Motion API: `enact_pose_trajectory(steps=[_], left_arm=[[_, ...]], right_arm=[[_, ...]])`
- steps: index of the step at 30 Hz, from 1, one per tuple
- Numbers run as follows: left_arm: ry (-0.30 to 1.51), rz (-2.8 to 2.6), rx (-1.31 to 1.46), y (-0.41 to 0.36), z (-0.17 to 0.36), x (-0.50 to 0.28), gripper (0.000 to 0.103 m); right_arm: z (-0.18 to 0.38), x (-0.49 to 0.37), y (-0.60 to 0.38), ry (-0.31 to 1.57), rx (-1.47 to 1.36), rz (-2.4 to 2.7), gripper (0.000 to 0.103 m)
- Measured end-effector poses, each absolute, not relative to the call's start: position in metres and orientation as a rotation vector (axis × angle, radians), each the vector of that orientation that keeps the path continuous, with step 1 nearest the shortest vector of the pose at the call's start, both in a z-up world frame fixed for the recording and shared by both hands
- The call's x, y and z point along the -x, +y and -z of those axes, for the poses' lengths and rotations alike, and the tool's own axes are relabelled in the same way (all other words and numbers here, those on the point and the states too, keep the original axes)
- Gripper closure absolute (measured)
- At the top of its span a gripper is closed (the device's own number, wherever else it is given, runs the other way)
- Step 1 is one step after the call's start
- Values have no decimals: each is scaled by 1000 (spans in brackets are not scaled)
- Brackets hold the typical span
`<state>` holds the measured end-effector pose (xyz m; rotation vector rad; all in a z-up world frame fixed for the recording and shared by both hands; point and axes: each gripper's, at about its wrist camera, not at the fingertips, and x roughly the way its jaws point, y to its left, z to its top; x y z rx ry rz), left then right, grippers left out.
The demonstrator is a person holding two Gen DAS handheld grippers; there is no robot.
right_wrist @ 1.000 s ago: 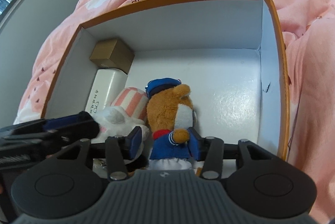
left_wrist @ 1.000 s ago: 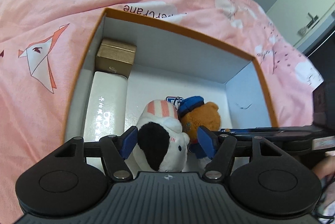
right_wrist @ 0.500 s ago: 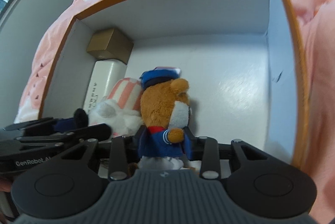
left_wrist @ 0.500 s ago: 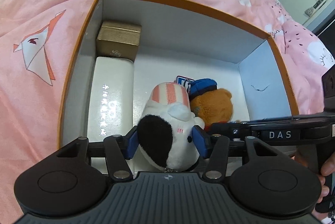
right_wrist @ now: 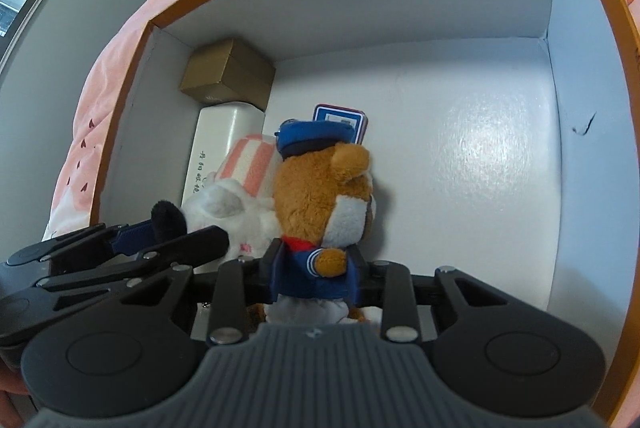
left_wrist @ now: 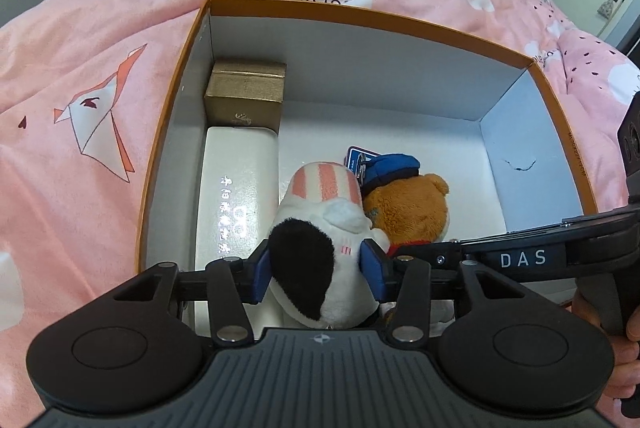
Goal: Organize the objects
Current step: 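Open both tools to release the plush toys and lift away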
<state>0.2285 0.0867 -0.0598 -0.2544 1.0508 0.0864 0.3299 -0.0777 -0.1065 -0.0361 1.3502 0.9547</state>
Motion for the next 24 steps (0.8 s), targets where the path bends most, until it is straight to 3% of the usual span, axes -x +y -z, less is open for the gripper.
enact_pose_trajectory(steps=[4,9,11,15,18,20,24], left_arm=[[1026,-98,260,85,60,-224,44],[991,-107,273,87,57,-217,37],[965,-107,276,85,53,-212,35],[898,-115,283,83,39,-201,25],[833,-126,275,80,24,-191,24],[792,-126,273,77,13,-184,23],[704,-132,223,64,-7,-167,20]], right_arm=[[103,-324,-74,1332,134,-1008,63],[97,-317,-74,1264,185,-998,62],[93,-315,-76,1243,195,-988,54],[77,-308,-82,1157,225,-980,48],[61,-300,-87,1081,251,-980,46],[49,-294,-94,1018,266,-979,36],[26,-279,-111,894,271,-986,34]])
